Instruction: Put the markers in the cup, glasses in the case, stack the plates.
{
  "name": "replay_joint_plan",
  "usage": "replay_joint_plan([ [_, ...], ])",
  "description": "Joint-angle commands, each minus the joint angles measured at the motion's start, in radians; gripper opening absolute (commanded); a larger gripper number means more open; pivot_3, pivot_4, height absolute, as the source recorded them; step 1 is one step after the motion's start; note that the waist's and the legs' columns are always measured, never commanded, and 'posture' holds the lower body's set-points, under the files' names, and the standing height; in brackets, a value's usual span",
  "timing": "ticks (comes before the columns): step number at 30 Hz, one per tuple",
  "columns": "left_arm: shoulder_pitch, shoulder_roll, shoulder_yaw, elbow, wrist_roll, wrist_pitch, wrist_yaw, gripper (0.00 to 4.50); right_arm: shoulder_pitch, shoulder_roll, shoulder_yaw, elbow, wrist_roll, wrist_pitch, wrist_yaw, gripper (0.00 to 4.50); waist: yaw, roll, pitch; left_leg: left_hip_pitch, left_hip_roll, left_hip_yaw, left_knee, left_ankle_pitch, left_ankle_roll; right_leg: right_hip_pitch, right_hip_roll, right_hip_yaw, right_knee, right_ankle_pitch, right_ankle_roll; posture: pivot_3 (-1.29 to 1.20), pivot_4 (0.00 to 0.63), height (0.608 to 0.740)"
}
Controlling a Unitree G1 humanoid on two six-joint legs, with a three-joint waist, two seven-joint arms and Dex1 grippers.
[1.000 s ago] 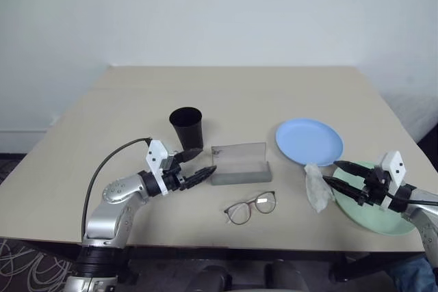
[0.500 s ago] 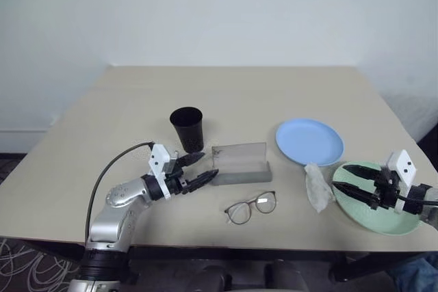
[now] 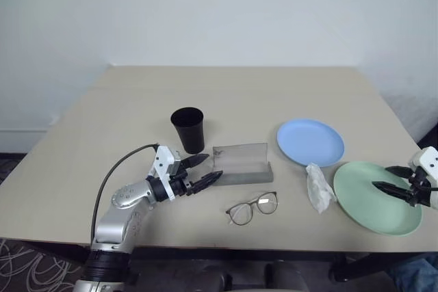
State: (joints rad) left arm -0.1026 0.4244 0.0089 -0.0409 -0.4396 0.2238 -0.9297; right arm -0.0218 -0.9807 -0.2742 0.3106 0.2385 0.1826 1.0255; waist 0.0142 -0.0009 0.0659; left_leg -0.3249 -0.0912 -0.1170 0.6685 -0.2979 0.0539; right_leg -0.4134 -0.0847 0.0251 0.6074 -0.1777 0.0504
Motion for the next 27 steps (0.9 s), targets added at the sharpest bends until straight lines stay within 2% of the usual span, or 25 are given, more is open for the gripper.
replay_joint_plan([
  [1,-0.016,-0.004,-0.001,-0.022,0.002,-0.022,0.002,3.64,-0.062,-0.028,-0.006,0.110,-0.046,-0.039,-0.044,3.03,0.001,0.000,0.000,0.000,0.000,0.000,0.000,0.000,0.000,0.000,0.000,0.000,0.000,0.000,0.000,0.00,0.000,0.740],
  [8,-0.025,-0.004,-0.002,-0.011,0.004,-0.024,-0.004,3.64,-0.138,-0.042,0.000,0.305,-0.057,-0.010,-0.036,3.03,0.000,0.002,-0.001,0.000,-0.001,0.000,0.000,-0.001,0.001,0.000,0.000,0.000,0.000,0.000,0.000,0.00,0.000,0.740],
  [11,-0.033,-0.002,-0.006,-0.014,0.000,-0.019,-0.013,3.64,-0.172,-0.045,-0.002,0.346,-0.038,0.057,-0.020,3.03,-0.001,0.002,-0.001,0.000,-0.001,0.000,0.000,-0.001,0.002,0.000,0.000,0.001,0.000,0.000,0.000,0.00,0.000,0.740],
  [16,-0.043,0.000,-0.012,-0.025,-0.010,-0.006,-0.029,3.64,-0.204,-0.043,-0.003,0.351,-0.019,0.152,0.005,3.03,-0.001,0.003,-0.001,0.001,-0.001,0.001,0.000,-0.001,0.002,0.002,0.000,0.001,0.000,0.000,0.000,0.00,0.000,0.740],
  [24,-0.040,-0.006,-0.024,-0.030,-0.006,-0.004,-0.029,3.64,-0.208,-0.037,0.012,0.356,-0.035,0.193,0.019,3.03,-0.001,0.003,-0.001,0.001,-0.001,0.001,0.001,-0.001,0.002,0.002,0.000,0.001,0.000,0.000,0.000,0.00,0.000,0.740],
  [27,-0.041,-0.006,-0.029,-0.032,-0.008,-0.001,-0.034,3.68,-0.216,-0.035,0.016,0.367,-0.037,0.199,0.018,2.13,-0.001,0.003,-0.001,0.001,-0.001,0.001,0.001,-0.001,0.002,0.002,0.000,0.001,0.000,0.000,0.001,0.00,0.000,0.740],
])
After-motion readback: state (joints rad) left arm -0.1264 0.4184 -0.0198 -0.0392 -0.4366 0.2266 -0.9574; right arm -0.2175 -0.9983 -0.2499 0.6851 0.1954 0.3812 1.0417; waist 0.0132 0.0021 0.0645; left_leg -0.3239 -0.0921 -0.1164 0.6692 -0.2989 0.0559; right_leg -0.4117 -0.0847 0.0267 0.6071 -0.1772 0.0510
